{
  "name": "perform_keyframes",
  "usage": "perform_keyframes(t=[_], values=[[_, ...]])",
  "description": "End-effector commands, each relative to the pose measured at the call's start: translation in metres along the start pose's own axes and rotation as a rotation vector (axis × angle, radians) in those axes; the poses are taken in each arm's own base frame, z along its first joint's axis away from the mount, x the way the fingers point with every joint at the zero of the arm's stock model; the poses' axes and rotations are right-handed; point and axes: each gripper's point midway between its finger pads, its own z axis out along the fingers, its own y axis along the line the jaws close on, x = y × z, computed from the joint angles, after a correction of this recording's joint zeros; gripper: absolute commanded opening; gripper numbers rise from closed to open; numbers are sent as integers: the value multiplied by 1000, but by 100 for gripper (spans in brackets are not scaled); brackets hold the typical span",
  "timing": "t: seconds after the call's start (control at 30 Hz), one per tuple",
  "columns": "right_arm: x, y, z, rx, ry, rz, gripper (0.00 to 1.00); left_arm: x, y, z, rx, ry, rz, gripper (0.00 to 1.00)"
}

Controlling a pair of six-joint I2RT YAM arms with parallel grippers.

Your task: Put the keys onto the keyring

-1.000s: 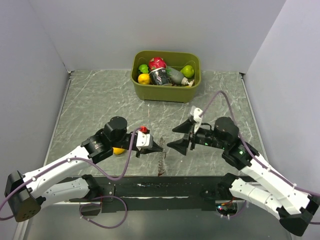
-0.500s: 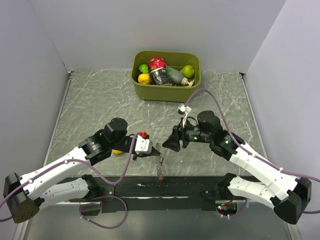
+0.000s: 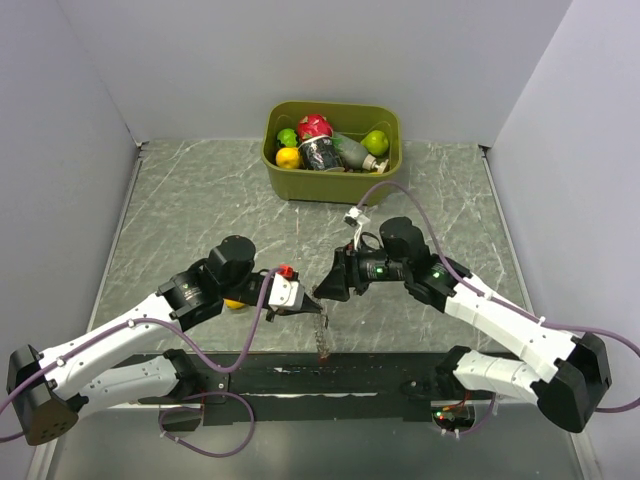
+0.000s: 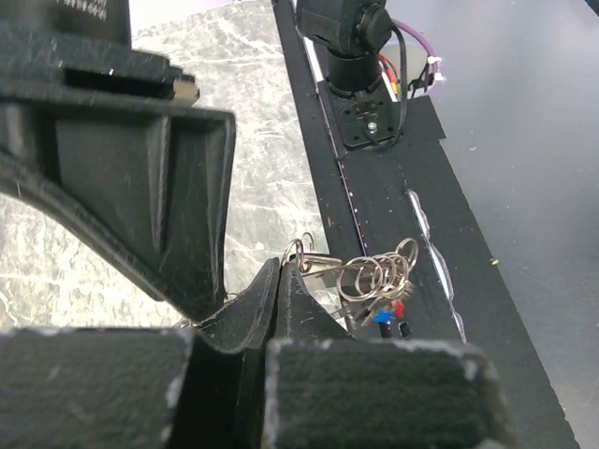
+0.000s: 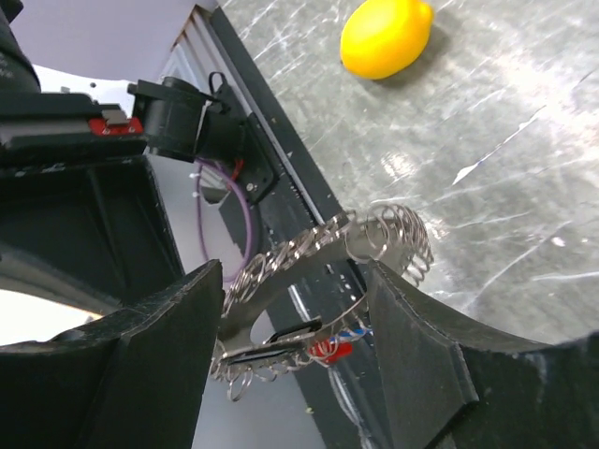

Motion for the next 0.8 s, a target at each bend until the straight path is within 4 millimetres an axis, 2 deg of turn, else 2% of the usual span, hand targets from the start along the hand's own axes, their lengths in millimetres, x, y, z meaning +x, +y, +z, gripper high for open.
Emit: perform_keyframes(t=[0.0,0.1,0.13,0.2,0.37,0.47,0.5,0.57,0.77], values=[[-14,14,2,-57,-20,18,67,-34,-1,-4,20,-84,101,1],[-10,17,6,-92,14,25,59,-34,-1,-4,17,-84,104,1],[-6,22,6,-122,36,28,51,-33,-1,-4,16,-81,103,1],[-3,24,8,-148,52,29,43,-32,-1,-5,9,-75,103,1],[4,26,7,-174,81,19,35,-32,0,-5,1,-70,103,1],[4,29,5,-194,74,5,20,-32,0,-6,-4,-70,104,1],[3,32,3,-205,70,2,10,-31,0,-6,-3,-68,100,1],[2,33,3,-211,57,-8,0,-30,0,-6,-7,-65,99,1],[-9,31,-5,-174,-55,-43,0,-29,-2,-7,-15,-65,92,1]])
